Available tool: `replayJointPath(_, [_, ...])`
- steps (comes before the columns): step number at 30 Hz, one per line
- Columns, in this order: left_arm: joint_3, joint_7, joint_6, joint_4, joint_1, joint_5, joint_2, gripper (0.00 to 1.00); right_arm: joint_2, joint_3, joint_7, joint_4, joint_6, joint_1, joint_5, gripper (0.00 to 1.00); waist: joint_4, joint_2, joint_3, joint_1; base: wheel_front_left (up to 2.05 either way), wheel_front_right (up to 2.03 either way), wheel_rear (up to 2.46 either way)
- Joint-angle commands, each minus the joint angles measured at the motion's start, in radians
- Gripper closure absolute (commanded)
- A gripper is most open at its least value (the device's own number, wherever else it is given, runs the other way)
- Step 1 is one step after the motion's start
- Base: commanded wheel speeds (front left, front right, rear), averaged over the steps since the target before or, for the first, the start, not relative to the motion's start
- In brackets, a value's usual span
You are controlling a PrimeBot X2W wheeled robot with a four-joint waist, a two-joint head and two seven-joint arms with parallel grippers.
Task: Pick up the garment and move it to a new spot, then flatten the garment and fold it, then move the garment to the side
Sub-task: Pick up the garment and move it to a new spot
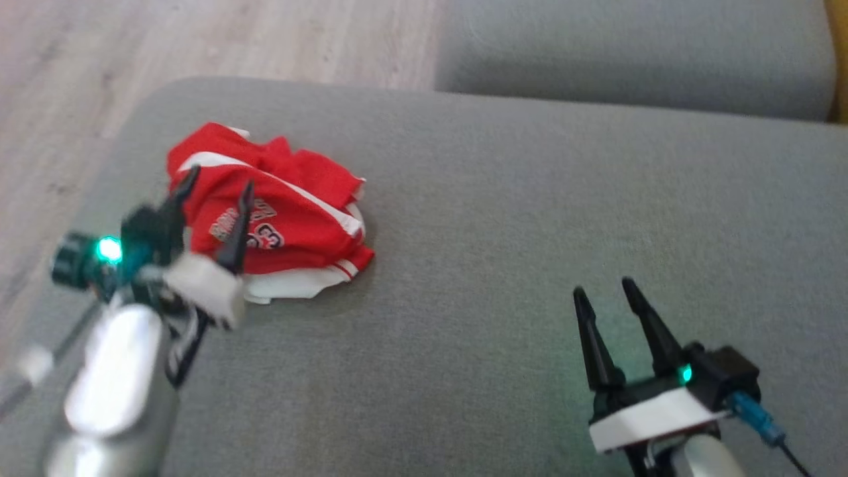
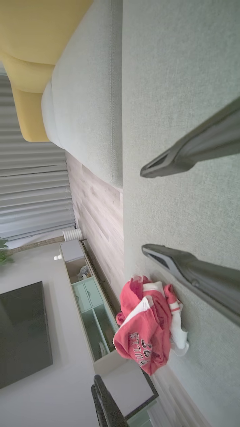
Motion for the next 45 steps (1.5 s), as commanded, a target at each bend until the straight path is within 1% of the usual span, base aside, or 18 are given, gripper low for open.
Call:
replayJointPath(1, [0.000,0.049,-0.005,0.006,-0.088,-0.021,0.057,0.00,-0.008,0.022,-0.011,-0.037,-0.001,-0.058,-0.011,0.00,-0.038,0.0000,0.041,-0.0002,0.00,0.00,0.00])
replayJointPath(6, [-0.125,0.202,-0.006,0.103,-0.209,-0.117,0.156,0.00,-0.008,0.022,-0.011,-0.036,-0.001,-0.087,-0.002,0.00,-0.085,0.0000,0.081,-0.0002,0.00,0.00,0.00])
replayJointPath(9, [-0.158,0.232,-0.006,0.146,-0.246,-0.155,0.198,0.00,-0.008,0.024,-0.011,-0.036,-0.001,-0.098,0.001,0.00,-0.110,0.0000,0.095,-0.0002,0.00,0.00,0.00])
replayJointPath(12, [-0.175,0.238,-0.006,0.193,-0.263,-0.166,0.223,0.00,-0.008,0.024,-0.011,-0.036,-0.001,-0.103,0.003,0.00,-0.130,0.0000,0.102,-0.0002,0.00,0.00,0.00])
replayJointPath(17, [-0.191,0.231,-0.006,0.261,-0.273,-0.183,0.230,0.00,-0.008,0.022,-0.011,-0.036,-0.001,-0.111,0.004,0.00,-0.151,0.0000,0.106,-0.0002,0.00,0.00,0.00])
replayJointPath(19, [-0.200,0.216,-0.006,0.275,-0.275,-0.188,0.231,1.00,-0.008,0.021,-0.011,-0.036,-0.001,-0.110,0.006,0.00,-0.155,0.0000,0.104,-0.0002,0.00,0.00,0.00])
replayJointPath(22, [-0.210,0.194,-0.006,0.282,-0.276,-0.188,0.230,1.00,-0.008,0.021,-0.011,-0.035,-0.001,-0.108,0.008,0.00,-0.158,0.0000,0.100,-0.0002,0.00,0.00,0.00])
replayJointPath(24, [-0.213,0.154,-0.004,0.277,-0.282,-0.185,0.228,1.00,-0.008,0.022,-0.011,-0.034,-0.001,-0.106,0.009,0.00,-0.158,0.0000,0.094,-0.0002,0.00,0.00,0.00])
replayJointPath(29, [-0.196,0.018,0.031,0.231,-0.294,-0.177,0.218,1.00,-0.008,0.017,-0.011,-0.028,-0.001,-0.099,0.011,0.00,-0.155,0.0000,0.068,-0.0002,0.00,0.00,0.00])
replayJointPath(35, [-0.167,-0.111,0.069,0.118,-0.283,-0.188,0.204,1.00,-0.008,0.019,-0.011,-0.020,-0.001,-0.078,0.010,0.00,-0.150,0.0000,0.020,-0.0002,0.00,0.00,0.00])
replayJointPath(40, [-0.147,-0.154,0.098,-0.013,-0.260,-0.201,0.201,1.00,-0.008,0.014,-0.011,-0.020,-0.001,-0.062,0.013,0.00,-0.150,0.0000,-0.005,-0.0002,0.00,0.00,0.00])
replayJointPath(45, [-0.149,-0.152,0.117,-0.150,-0.229,-0.201,0.207,1.00,-0.008,0.015,-0.011,-0.018,-0.001,-0.052,0.017,0.00,-0.168,0.0000,-0.024,-0.0002,0.00,0.00,0.00])
